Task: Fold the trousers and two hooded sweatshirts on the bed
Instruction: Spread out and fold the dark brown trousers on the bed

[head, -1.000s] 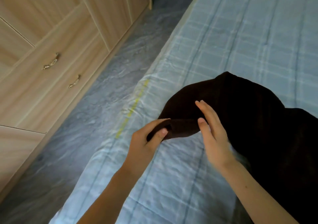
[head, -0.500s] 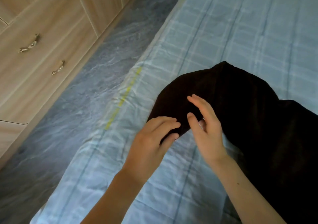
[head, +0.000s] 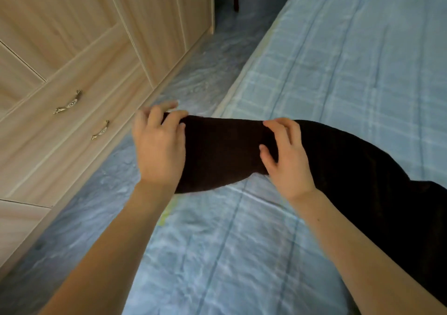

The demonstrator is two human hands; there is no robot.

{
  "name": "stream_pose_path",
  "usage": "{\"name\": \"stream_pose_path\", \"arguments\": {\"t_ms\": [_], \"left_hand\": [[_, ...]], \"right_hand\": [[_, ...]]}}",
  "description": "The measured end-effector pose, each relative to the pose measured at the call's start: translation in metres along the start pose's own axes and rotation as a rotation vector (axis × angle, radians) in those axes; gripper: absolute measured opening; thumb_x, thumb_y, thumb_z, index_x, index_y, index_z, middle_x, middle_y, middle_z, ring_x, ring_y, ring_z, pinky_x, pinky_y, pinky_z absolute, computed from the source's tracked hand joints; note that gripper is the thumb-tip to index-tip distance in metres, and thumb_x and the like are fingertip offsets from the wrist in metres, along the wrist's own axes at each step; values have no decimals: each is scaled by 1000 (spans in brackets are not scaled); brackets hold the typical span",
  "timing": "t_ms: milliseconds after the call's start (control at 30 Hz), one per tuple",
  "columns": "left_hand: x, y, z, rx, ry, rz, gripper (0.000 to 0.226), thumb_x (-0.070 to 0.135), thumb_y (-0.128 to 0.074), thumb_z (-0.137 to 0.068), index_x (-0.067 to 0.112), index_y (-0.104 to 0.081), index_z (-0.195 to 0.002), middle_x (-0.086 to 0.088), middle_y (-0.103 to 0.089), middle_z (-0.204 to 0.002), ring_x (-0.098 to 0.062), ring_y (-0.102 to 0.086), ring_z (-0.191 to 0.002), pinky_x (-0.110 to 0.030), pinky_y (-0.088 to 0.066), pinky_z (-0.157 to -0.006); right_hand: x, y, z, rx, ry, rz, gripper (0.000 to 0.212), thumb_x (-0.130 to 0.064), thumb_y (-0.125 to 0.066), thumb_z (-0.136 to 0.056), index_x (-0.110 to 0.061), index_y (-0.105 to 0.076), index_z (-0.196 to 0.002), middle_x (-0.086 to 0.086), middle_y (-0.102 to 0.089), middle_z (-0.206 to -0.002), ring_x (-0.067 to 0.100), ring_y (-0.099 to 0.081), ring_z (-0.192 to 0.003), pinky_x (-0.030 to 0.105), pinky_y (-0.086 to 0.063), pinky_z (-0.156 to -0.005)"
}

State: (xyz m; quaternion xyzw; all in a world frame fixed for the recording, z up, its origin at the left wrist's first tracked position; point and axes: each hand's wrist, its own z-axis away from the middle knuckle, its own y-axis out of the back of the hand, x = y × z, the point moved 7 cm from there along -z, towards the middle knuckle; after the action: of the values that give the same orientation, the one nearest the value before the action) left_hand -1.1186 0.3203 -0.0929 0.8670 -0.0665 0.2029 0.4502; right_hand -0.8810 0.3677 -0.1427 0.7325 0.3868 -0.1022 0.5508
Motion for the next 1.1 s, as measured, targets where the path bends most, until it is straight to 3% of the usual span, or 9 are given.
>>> {"name": "stream_pose_path", "arguments": {"t_ms": [67,167,300,533,633,733,833,1000,1100], "left_hand": [[25,-23,-5,-43,-165,-106,28,9,-56,-89,10,-68,-114,-15,-62,-125,-39,-54,-111,-45,-41,-95],[57,-100,39,-446,-431,-143,49,34,-39,-94,12,-59,-133,-11,-55,-141,-36,-49,-132,-49,-32,-111],[20,-167,76,-678,-374,-271,60,48,-22,-99,22,-37,-150,-8,-39,-155,-33,-33,-144,-53,-22,-117],[19,-176,78,-742,-407,-320,61,47,-18,-100,19,-29,-154,-10,-32,-158,-35,-30,-145,-56,-24,-116],[17,-175,75,-806,-375,-347,62,47,-15,-100,19,-24,-155,-10,-28,-160,-34,-26,-147,-56,-22,-116],[22,-167,70,-881,-286,-405,61,44,-24,-102,19,-17,-156,-12,-19,-163,-36,-17,-149,-57,-19,-118],[68,-139,78,-787,-233,-250,59,42,-31,-103,7,-35,-151,-26,-33,-154,-46,-30,-141,-63,-29,-111],[217,-95,170,-787,-435,199,61,43,-29,-98,13,-34,-151,-8,-32,-158,-28,-25,-147,-52,-24,-118],[310,-88,223,-853,-562,342,59,45,-28,-99,24,-25,-154,3,-21,-162,-18,-14,-151,-45,-12,-123]], "right_hand": [[11,-10,-10,-11,-6,154,34,-14,-56,-95,-6,-60,-128,13,-57,-129,28,-56,-117,44,-46,-104],[45,-30,2,-207,-119,456,55,-43,-33,-98,-21,-50,-146,9,-49,-150,38,-39,-142,60,-26,-116],[87,-57,28,-448,-192,523,60,-58,-13,-96,-46,-20,-154,-6,-23,-165,33,-17,-152,60,-11,-120],[93,-60,24,-525,-225,505,59,-58,-18,-96,-49,-16,-154,-7,-20,-166,31,-14,-153,57,-10,-120],[84,-51,16,-638,-222,417,57,-51,-32,-102,-44,-15,-156,-6,-11,-167,29,-8,-154,52,-12,-122],[50,-1,33,-556,-148,287,60,-32,-48,-100,-30,-27,-157,3,-24,-164,30,-20,-152,48,-25,-120],[39,97,102,-340,-216,356,62,-27,-49,-95,-28,-33,-155,1,-31,-162,28,-22,-151,48,-19,-121],[86,255,260,-98,-679,526,56,-41,-35,-98,-30,-35,-153,-1,-32,-161,27,-20,-152,51,-20,-122],[133,294,347,-168,-965,510,61,-58,-21,-96,-44,-24,-154,-1,-24,-164,38,-16,-150,59,-24,-117]]}}
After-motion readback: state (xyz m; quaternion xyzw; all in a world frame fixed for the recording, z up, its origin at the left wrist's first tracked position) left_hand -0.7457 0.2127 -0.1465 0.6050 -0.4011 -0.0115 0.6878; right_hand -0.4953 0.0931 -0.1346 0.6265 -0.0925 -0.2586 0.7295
